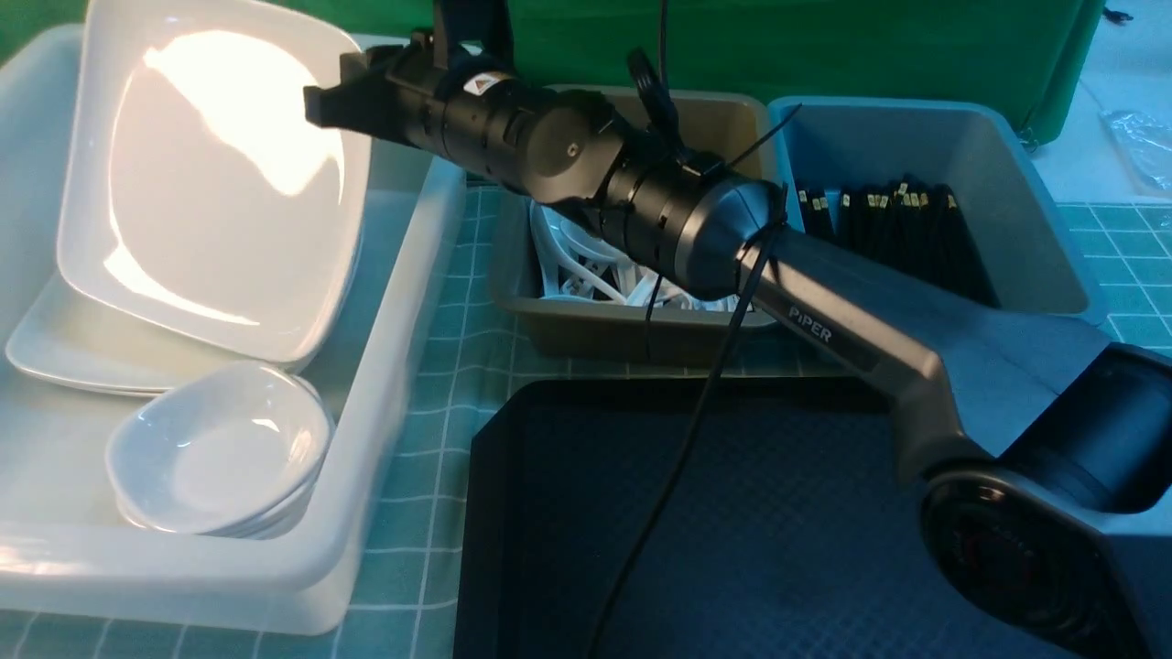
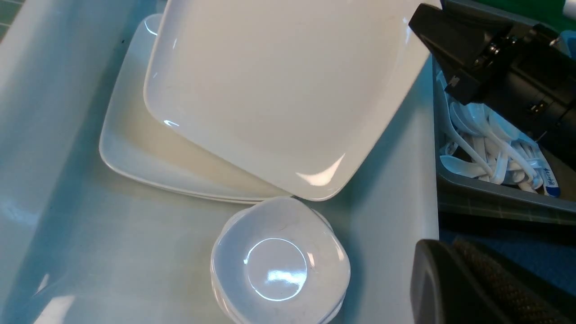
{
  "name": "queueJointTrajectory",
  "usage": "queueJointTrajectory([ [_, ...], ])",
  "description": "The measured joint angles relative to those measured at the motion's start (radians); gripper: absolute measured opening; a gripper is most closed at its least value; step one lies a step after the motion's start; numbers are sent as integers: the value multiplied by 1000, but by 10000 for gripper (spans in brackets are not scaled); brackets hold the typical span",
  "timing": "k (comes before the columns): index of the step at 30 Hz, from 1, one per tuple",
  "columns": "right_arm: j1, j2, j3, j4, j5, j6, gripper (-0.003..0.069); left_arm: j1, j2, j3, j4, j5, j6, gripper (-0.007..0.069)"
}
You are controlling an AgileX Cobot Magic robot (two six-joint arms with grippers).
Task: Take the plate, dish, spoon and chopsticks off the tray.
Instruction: Use the right arm to put the plate into the large storage box on the left
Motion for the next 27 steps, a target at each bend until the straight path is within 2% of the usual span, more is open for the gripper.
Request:
queueJointTrajectory([
  [14, 0, 21, 0, 10, 6, -13, 67, 0, 0, 0, 2, -9, 12, 10],
  [19, 0, 20, 0, 18, 11, -13, 143, 0, 0, 0, 2, -9, 12, 10],
  [20, 0, 20, 0, 18, 7, -13, 192, 0, 0, 0, 2, -9, 12, 10],
  [21, 0, 20, 0, 18, 7, -13, 192, 0, 0, 0, 2, -9, 13, 10],
  [23, 0, 20, 0, 20, 9, -13, 253, 0, 0, 0, 2, -9, 15, 10],
  [27, 0, 20, -1, 23, 12, -13, 272, 0, 0, 0, 4, -9, 15, 10],
])
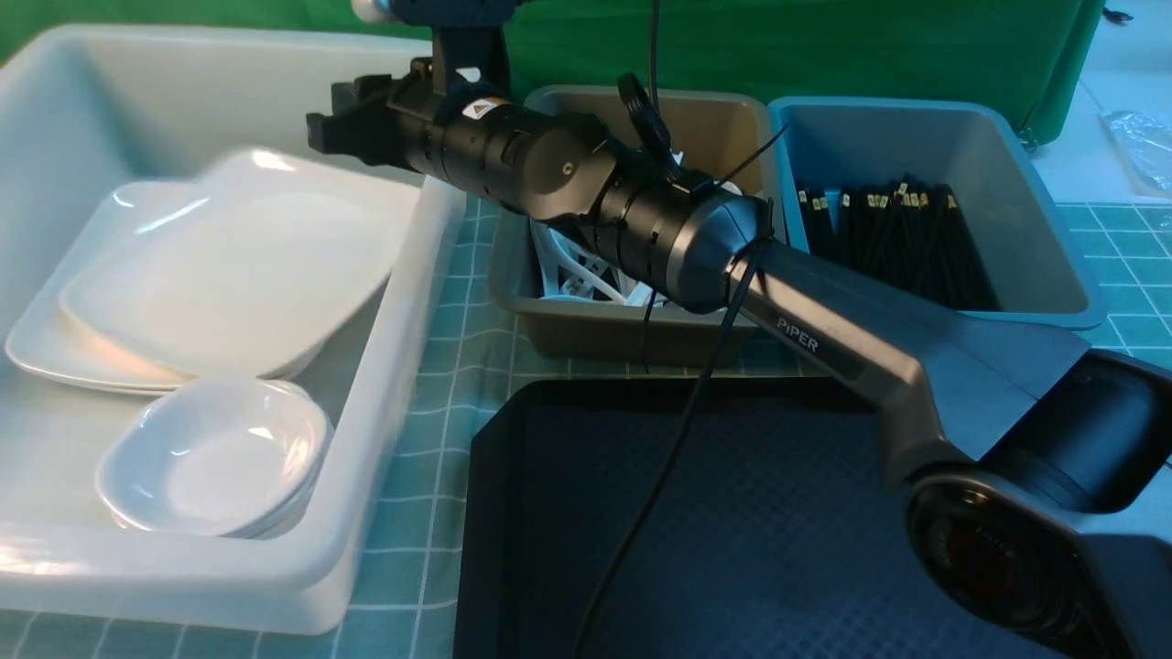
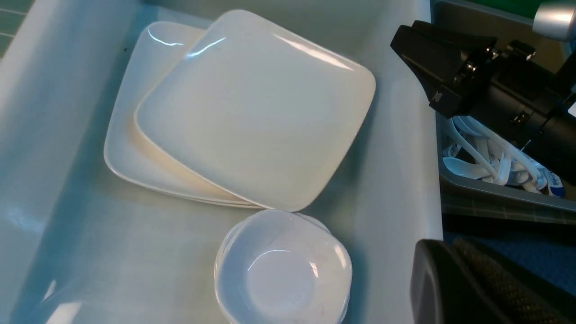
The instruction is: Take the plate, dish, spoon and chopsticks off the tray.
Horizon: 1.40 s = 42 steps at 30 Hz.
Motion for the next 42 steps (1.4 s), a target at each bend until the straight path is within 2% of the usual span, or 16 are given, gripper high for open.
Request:
queueJointTrajectory([
  [9, -3, -14, -1, 0, 39, -53, 265, 0, 0, 6, 12, -3, 0, 10],
  [11, -21, -56, -1, -5, 160, -88, 213, 0, 0, 37, 15, -18, 0, 10],
  [14, -61, -132, -1, -64, 340, -70, 126, 0, 13, 76, 17, -29, 0, 10],
  [15, -86, -180, -1, -130, 446, -21, 70, 0, 25, 90, 17, -32, 0, 10],
  [16, -90, -188, -1, -143, 460, -10, 64, 0, 27, 94, 17, -32, 0, 10],
  [17, -122, -249, -1, -247, 559, 76, 41, 0, 51, 103, 10, -39, 0, 10],
  [19, -150, -302, -2, -356, 640, 156, 31, 0, 76, 107, -2, -43, 2, 10],
  [20, -191, -376, -7, -538, 760, 277, 25, 0, 105, 109, -31, -51, 15, 10],
  [22, -232, -444, -8, -708, 876, 378, 23, 0, 139, 109, -74, -65, 45, 10],
  [25, -292, -531, -8, -869, 1039, 448, 23, 0, 183, 109, -155, -76, 102, 10],
  [28, -367, -634, -6, -937, 1224, 469, 23, 0, 220, 109, -209, -78, 148, 10],
  [32, -429, -765, 61, -949, 1227, 475, 23, 0, 238, 109, -231, -92, 177, 10],
  [36, -469, -953, 222, -954, 1226, 503, 25, 0, 246, 109, -236, -106, 190, 10],
  [38, -472, -1142, 431, -956, 1183, 528, 25, 0, 247, 109, -238, -106, 195, 10],
  [39, -472, -1155, 448, -956, 1176, 530, 25, 0, 247, 109, -238, -106, 196, 10],
  [42, -472, -1376, 723, -952, 1019, 570, 25, 0, 247, 109, -251, -106, 199, 10],
])
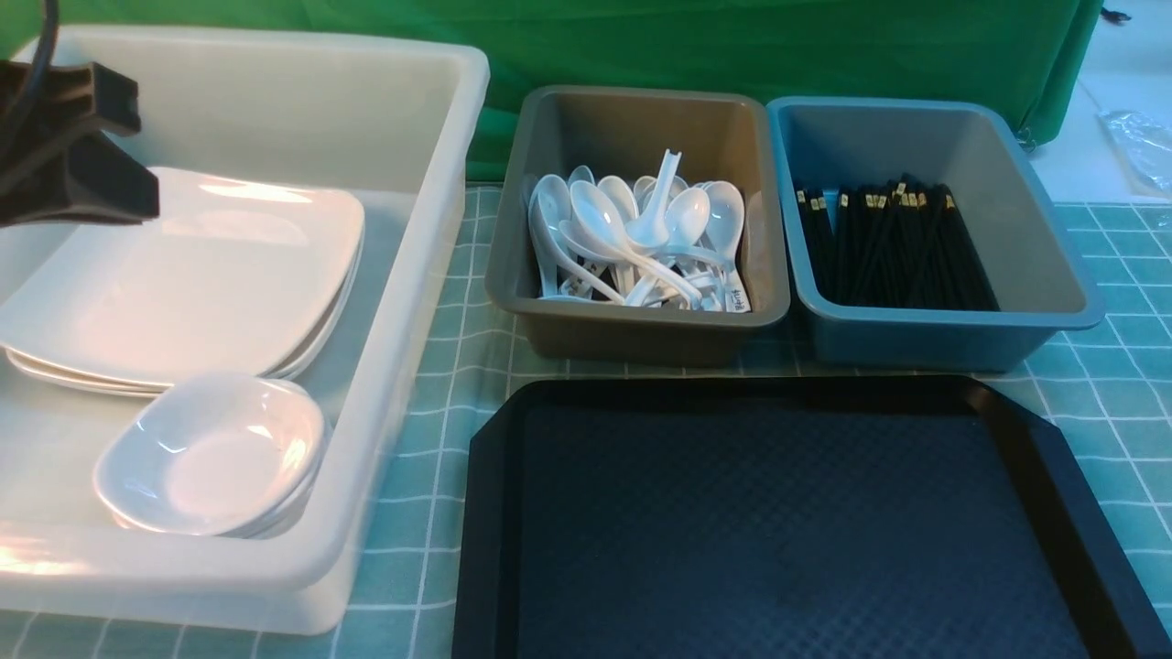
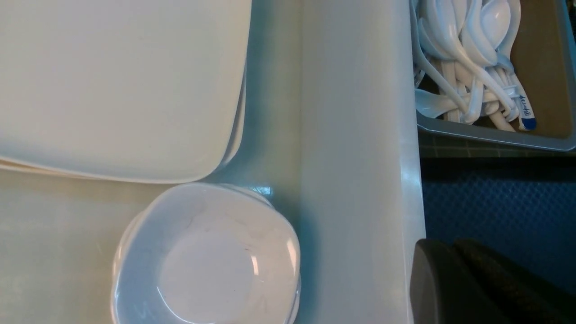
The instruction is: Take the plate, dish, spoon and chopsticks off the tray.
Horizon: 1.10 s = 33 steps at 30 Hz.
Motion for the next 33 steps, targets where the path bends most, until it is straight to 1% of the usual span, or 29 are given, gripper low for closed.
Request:
queueJointTrajectory([
  [1, 0, -99, 125, 0, -79, 18, 26, 0, 0, 0, -1, -8, 7, 10],
  [2, 0, -154, 195, 0, -126, 30, 26, 0, 1, 0, -1, -14, 9, 10],
  [3, 0, -182, 212, 0, -137, 33, 26, 0, 1, 0, -1, -16, 9, 10],
  [4, 0, -319, 379, 0, -261, 57, 26, 0, 6, 0, -5, -27, 10, 10],
  [5, 0, -332, 411, 0, -284, 61, 26, 0, 8, 0, -8, -29, 10, 10],
  [7, 0, -455, 556, 0, -398, 80, 26, 0, 29, 0, -24, -31, 10, 10],
  [9, 0, -553, 670, 0, -473, 88, 26, 0, 79, 0, -51, -36, 22, 10],
  [12, 0, -620, 746, 0, -489, 108, 26, 0, 150, -4, -66, -48, 43, 10],
  [15, 0, -637, 790, 0, -459, 136, 26, -4, 282, -42, -64, -41, 71, 10],
  [18, 0, -636, 802, 0, -448, 141, 26, -36, 402, -97, -22, -49, 77, 10],
  [22, 0, -636, 803, 0, -446, 141, 26, -98, 551, -196, 99, -49, 20, 10],
  [25, 0, -636, 803, 0, -446, 141, 26, -113, 636, -261, 143, -46, -15, 10],
  [33, 0, -636, 803, 0, -451, 141, 27, -114, 837, -437, 135, -53, -37, 10],
])
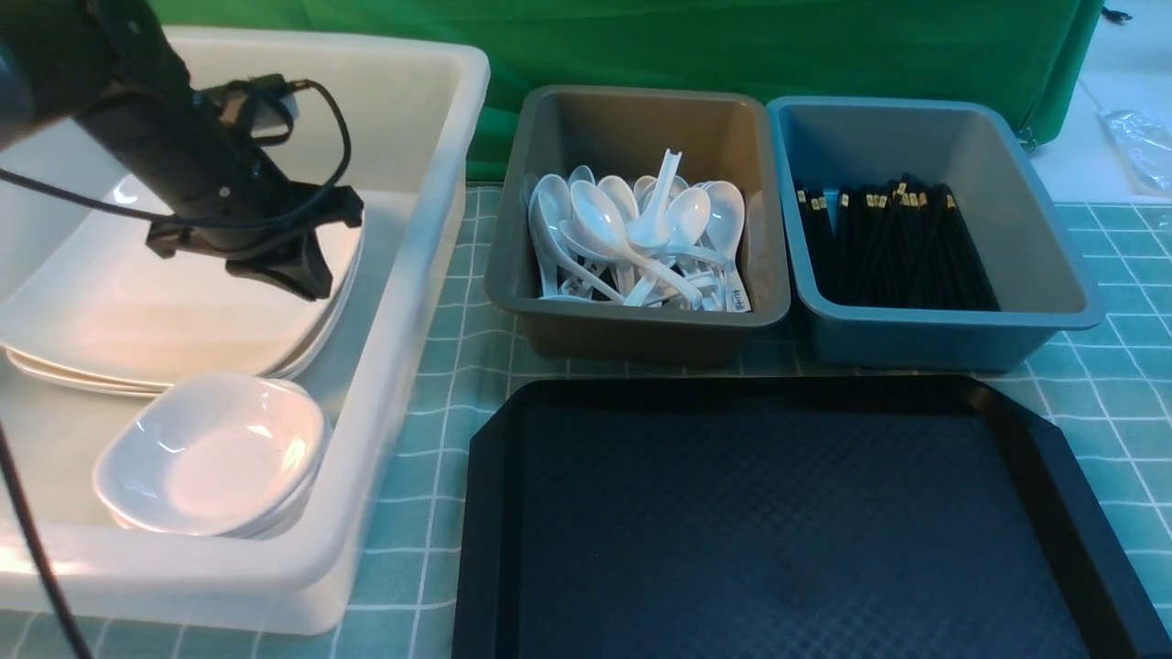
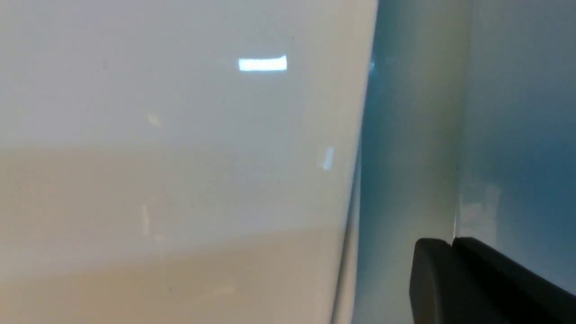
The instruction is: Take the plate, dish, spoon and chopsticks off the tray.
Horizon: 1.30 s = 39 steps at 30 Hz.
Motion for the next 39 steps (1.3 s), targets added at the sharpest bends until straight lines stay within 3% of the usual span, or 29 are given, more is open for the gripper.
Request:
queueJointTrajectory([
  [12, 0, 0, 0, 0, -18, 0, 27, 0, 106, -54, -16, -96, -13, 10],
  [22, 0, 0, 0, 0, -45, 22, 27, 0, 110, -64, 52, -180, -64, 10],
  [28, 0, 0, 0, 0, -46, 26, 32, 1, 108, -171, -2, -71, -83, 10],
  [35, 0, 0, 0, 0, -41, 27, 34, 27, 8, -252, 187, 147, -129, 10],
  [39, 0, 0, 0, 0, -34, 28, 34, 165, -95, -183, 221, 151, -152, 10],
])
